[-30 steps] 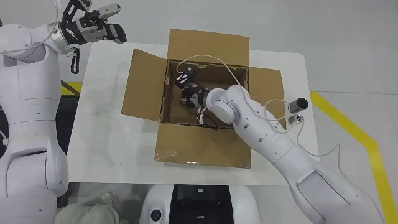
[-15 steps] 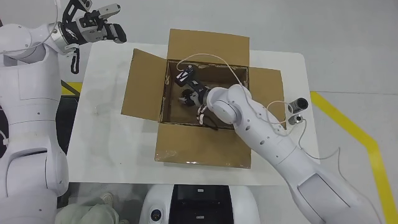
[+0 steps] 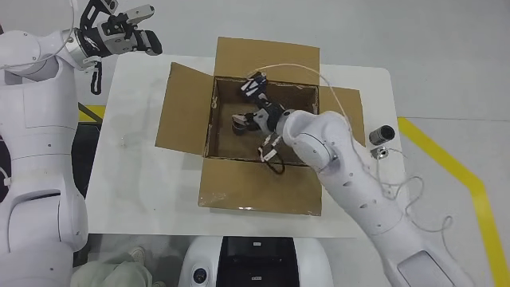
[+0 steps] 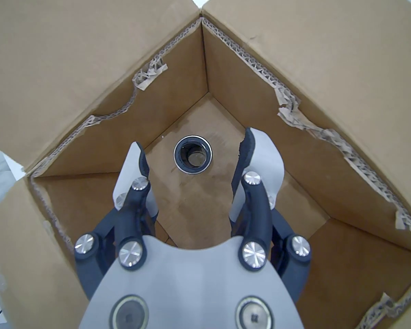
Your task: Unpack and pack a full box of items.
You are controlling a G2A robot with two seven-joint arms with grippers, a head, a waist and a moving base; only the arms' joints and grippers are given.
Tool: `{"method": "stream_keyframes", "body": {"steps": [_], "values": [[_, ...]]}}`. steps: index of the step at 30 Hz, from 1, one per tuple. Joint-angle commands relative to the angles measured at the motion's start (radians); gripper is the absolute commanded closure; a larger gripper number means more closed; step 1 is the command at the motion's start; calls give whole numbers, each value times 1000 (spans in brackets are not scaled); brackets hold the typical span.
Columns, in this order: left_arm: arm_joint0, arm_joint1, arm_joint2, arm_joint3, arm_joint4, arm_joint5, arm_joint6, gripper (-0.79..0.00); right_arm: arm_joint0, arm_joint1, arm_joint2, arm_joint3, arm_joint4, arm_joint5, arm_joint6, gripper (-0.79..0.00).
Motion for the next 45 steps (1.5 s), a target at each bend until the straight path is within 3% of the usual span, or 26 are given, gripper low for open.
{"method": "stream_keyframes", "body": {"steps": [1, 16, 25, 36, 45], "values": [[0, 0, 0, 0, 0, 0, 0, -785, -27, 7, 22, -48, -11, -1, 9, -563], [0, 0, 0, 0, 0, 0, 0, -785, -304, 70, 289, -337, -109, 25, 22, -576], [0, 0, 0, 0, 0, 0, 0, -785, -489, 98, 467, -458, -215, 69, -43, -640], [0, 0, 0, 0, 0, 0, 0, -785, -635, 114, 662, -491, -216, 125, -86, -637], [0, 0, 0, 0, 0, 0, 0, -785, -704, 123, 797, -453, -166, 128, -113, -591]]}}
